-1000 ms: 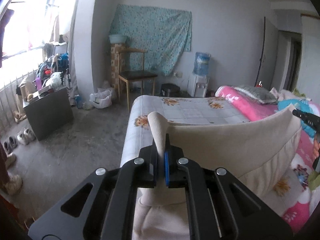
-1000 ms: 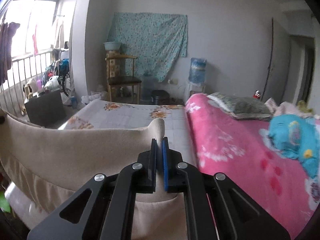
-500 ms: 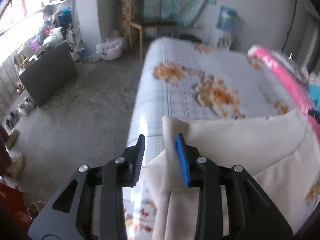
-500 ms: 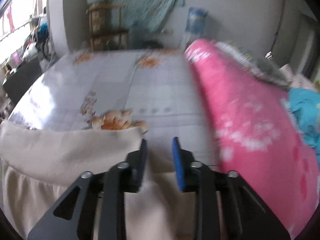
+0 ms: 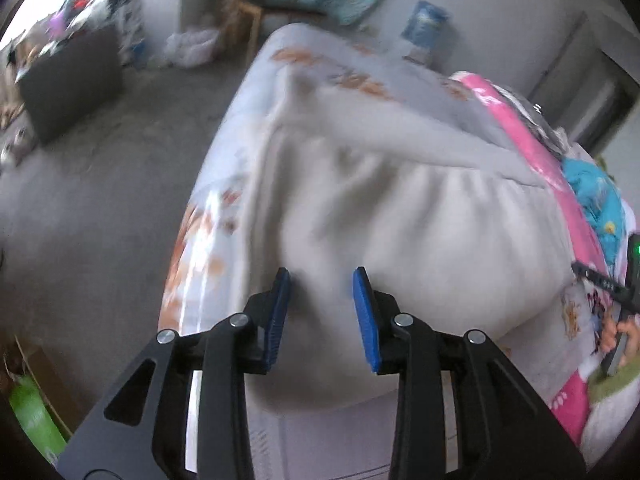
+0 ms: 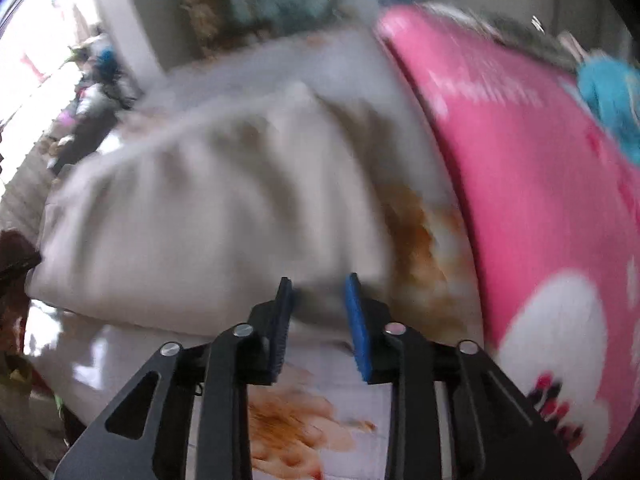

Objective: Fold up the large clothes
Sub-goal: 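Lift the held jacket edge and fold it over the jacket with both tools, then release the jacket and pull both tools back from the folded bundle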

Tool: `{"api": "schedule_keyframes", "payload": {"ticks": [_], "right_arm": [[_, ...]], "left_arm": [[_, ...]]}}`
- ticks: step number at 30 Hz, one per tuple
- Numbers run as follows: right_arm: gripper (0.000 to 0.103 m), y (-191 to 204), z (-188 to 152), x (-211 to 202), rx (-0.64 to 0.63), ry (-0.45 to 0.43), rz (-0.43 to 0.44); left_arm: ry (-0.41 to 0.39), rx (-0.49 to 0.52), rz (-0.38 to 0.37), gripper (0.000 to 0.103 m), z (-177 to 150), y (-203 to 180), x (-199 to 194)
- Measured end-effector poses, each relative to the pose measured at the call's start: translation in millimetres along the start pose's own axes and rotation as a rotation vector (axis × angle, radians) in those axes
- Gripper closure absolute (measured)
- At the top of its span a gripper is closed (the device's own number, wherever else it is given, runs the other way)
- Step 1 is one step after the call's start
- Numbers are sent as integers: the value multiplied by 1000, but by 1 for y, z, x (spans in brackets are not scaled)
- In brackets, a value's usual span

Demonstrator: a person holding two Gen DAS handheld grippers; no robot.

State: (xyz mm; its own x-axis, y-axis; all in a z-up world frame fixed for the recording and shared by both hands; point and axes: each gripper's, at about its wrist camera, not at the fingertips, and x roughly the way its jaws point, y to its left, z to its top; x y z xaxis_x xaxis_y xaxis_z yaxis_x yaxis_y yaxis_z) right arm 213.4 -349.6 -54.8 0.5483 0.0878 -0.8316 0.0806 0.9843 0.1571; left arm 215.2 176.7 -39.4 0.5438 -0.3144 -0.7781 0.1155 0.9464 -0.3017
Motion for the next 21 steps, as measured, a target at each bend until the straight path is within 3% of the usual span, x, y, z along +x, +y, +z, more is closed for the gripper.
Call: {"api": "schedule_keyframes", "payload": {"ticks": [1,4,7,8,11,13,15,16,18,21], "right_arm": [[78,-2,-2,-6,25,-14,7],[78,14,-3,-39,0,-93,-76],[74,41,-10,-57,-35,-145,-25],[69,49,-11,-57,-46,-148,-7],[57,86,-18,-42,-98,-147,22],[53,113,-25,-24,-145,-128,40],[44,128,-31,-1,-180,-98,0],[44,134,-35,9,-194,-83,-38],[43,137,-37,12,-194,-86,-60],[43,132,-35,-5,-136,-97,-21]], "left_arm": [[-11,-16,0,72,-1,3,-5],[-79,-7,13,71,-1,-2,-33],[-131,46,-17,63,-3,-22,-51],[-147,81,-32,57,-5,-37,-54],[-133,159,-51,44,-9,-69,-44],[-98,226,-4,42,-20,-98,-24],[-73,287,60,35,-32,-113,-2],[-38,300,109,35,-39,-118,13],[-59,314,150,34,-44,-122,15],[-85,276,104,31,-43,-125,-2]]}}
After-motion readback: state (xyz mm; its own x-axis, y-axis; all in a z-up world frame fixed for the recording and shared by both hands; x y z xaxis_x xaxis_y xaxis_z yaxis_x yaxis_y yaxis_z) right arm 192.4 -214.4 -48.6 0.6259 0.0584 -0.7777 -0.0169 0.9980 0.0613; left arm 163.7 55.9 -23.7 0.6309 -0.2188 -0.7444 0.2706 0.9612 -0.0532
